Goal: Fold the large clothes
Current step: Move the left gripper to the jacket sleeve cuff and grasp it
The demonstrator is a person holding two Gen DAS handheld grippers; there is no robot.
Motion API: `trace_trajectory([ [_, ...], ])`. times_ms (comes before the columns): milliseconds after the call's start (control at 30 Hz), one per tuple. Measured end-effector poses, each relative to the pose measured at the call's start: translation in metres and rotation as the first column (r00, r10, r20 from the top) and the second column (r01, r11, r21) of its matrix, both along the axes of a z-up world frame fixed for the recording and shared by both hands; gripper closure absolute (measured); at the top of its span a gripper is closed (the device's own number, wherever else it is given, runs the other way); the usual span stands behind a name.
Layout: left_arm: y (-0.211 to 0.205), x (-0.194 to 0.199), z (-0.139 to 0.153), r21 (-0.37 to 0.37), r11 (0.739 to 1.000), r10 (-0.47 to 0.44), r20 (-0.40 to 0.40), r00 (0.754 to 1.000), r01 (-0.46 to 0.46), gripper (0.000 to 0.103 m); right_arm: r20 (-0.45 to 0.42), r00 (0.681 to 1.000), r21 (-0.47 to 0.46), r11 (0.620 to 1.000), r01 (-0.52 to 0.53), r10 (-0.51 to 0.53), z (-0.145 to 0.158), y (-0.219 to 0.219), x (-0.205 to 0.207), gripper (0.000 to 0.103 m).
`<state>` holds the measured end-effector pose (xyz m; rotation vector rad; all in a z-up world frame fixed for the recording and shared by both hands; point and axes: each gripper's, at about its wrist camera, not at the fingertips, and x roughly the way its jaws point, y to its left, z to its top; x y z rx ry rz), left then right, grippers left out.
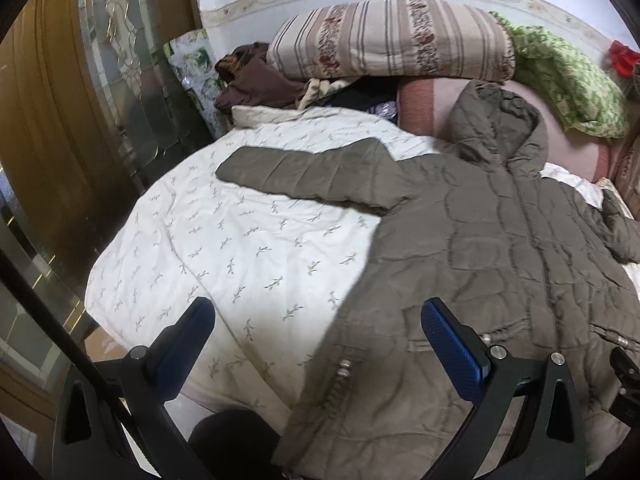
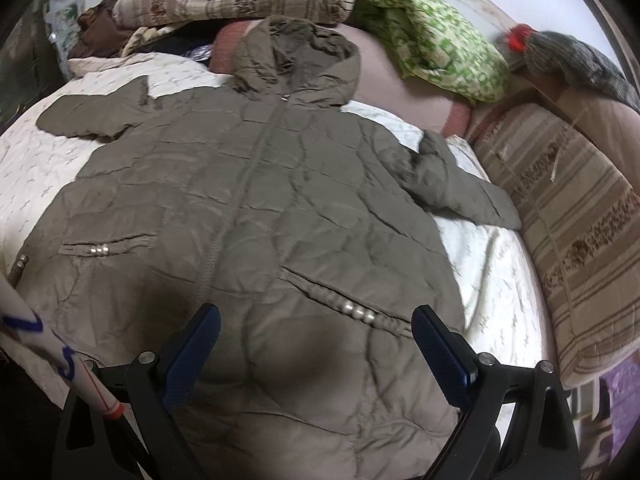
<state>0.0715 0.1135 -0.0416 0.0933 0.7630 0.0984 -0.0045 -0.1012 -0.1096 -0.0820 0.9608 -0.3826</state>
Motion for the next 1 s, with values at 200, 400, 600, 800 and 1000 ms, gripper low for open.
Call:
trace_trajectory([
  [200,0.027,0.028,-0.02,-0.042,0.998,0.041,-0.072,0.997,-0.045,0.006,-0.007,0.999,-0.002,0.999,-0.044,0.044,-0.004,0.017,0.017,0.005],
  [400,0.049,0.061,-0.032,-0.055,0.996,0.07,-0.113,0.991,-0.076,0.01,-0.026,0.997,0.013,0.997,-0.079,0.079,-0.01,0.025,0.032,0.005],
  [600,0.08,0.109,-0.033,-0.089,0.989,0.11,-0.121,0.987,-0.121,0.013,-0.003,0.986,0.052,0.984,-0.168,0.169,-0.005,0.045,0.055,0.005],
  [800,0.131,0.19,-0.037,-0.185,0.97,0.129,-0.153,0.98,-0.156,0.013,0.035,0.962,0.134,0.952,-0.274,0.272,-0.004,0.071,0.1,0.006],
  [1000,0.175,0.274,-0.051,-0.294,0.939,0.127,-0.192,0.973,-0.18,0.013,0.044,0.945,0.193,0.926,-0.326,0.323,-0.017,0.098,0.142,0.009],
])
